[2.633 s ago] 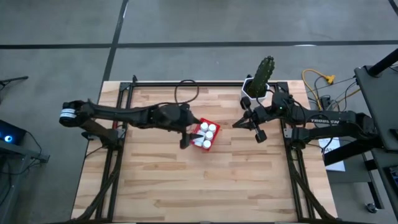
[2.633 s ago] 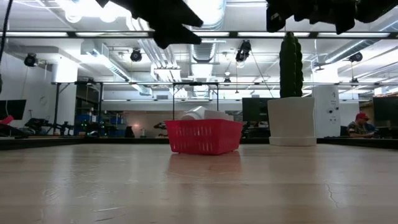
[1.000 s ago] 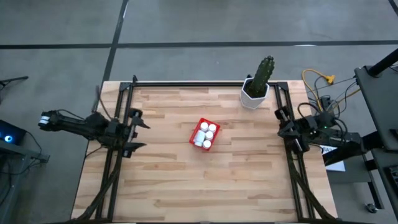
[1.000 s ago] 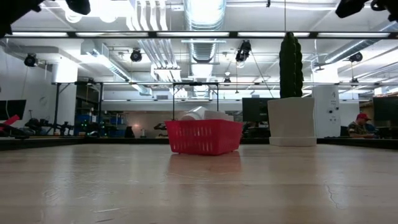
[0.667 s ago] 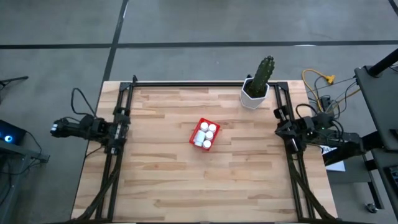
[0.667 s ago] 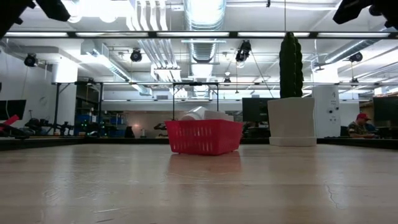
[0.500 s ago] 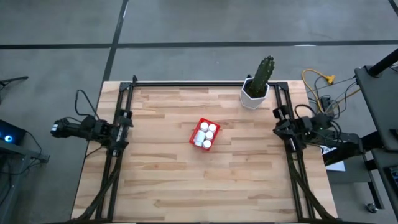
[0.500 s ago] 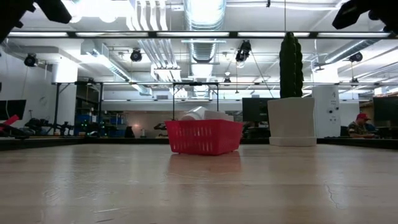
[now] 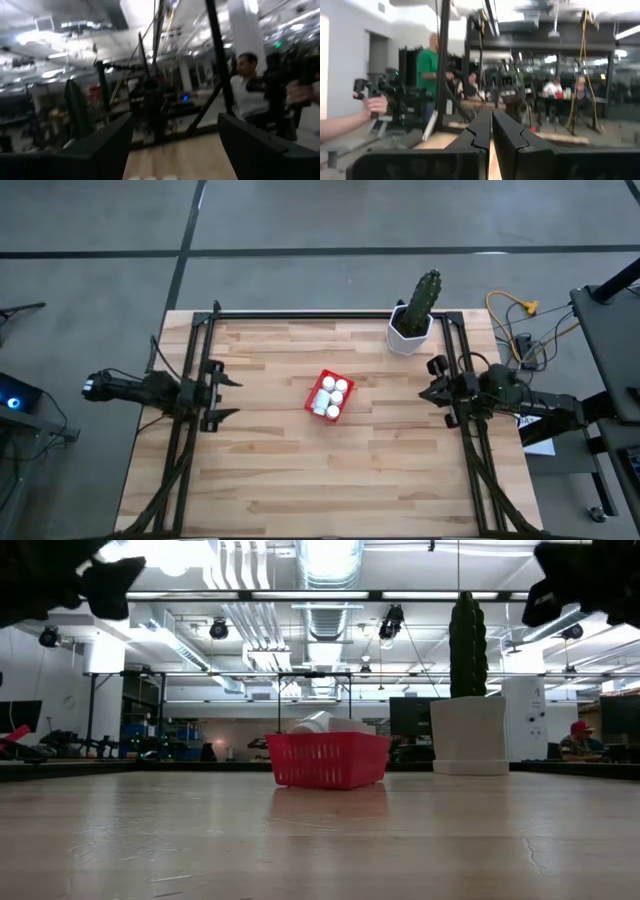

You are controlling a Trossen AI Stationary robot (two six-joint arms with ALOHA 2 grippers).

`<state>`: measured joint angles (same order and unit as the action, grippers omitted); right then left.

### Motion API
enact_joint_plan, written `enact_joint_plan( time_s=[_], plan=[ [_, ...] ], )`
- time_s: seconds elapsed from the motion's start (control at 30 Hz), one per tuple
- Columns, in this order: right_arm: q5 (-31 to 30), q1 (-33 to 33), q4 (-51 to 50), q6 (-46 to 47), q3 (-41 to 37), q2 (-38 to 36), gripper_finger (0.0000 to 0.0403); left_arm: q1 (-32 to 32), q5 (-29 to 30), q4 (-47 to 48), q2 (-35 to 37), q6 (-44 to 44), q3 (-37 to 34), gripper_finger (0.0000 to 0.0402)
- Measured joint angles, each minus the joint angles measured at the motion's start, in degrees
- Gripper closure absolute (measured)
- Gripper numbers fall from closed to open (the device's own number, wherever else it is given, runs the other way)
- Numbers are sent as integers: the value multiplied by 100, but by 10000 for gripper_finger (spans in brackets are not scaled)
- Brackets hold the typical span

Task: Pick and place pill bottles into a basket
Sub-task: Return to Home Position

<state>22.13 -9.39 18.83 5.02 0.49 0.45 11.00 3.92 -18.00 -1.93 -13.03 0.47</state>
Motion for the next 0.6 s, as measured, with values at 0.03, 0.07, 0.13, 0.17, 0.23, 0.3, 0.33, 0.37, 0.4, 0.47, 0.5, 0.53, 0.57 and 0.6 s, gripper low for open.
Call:
enact_joint_plan(
  time_s=[0.03,0.07,0.13,0.17,0.23,0.3,0.33,0.37,0.4,0.47,0.5,0.53,0.57,0.6],
  plan=[
    [-53,0,-159,-13,0,0,394,0,96,160,0,-5,0,130],
    [-166,0,-344,-4,2,0,394,0,204,305,-3,3,-2,130],
    [-534,0,-684,17,2,1,394,0,437,621,-7,33,-2,130],
    [-724,0,-838,15,2,4,394,0,549,759,1,49,-2,130],
    [-1013,0,-1126,-80,2,4,394,0,763,968,-1,52,-2,130],
    [-1145,0,-1281,-259,2,7,394,0,1040,1221,-15,56,-4,130],
    [-1169,0,-1297,-326,2,5,394,0,1209,1296,-13,58,-4,130],
    [-1180,0,-1315,-387,2,4,394,0,1378,1356,-13,58,-6,130],
    [-1181,0,-1339,-436,2,4,394,0,1499,1414,-26,59,-7,130],
    [-1182,0,-1391,-524,2,7,394,0,1602,1424,-33,39,-7,132],
    [-1182,0,-1418,-566,2,7,394,0,1615,1421,-26,21,-6,137],
    [-1182,0,-1440,-617,2,7,394,0,1616,1421,-27,19,-2,144],
    [-1180,0,-1462,-654,2,7,394,0,1616,1423,-28,19,-1,154],
    [-1180,0,-1487,-672,2,9,394,0,1616,1423,-28,16,-2,167]
  ],
)
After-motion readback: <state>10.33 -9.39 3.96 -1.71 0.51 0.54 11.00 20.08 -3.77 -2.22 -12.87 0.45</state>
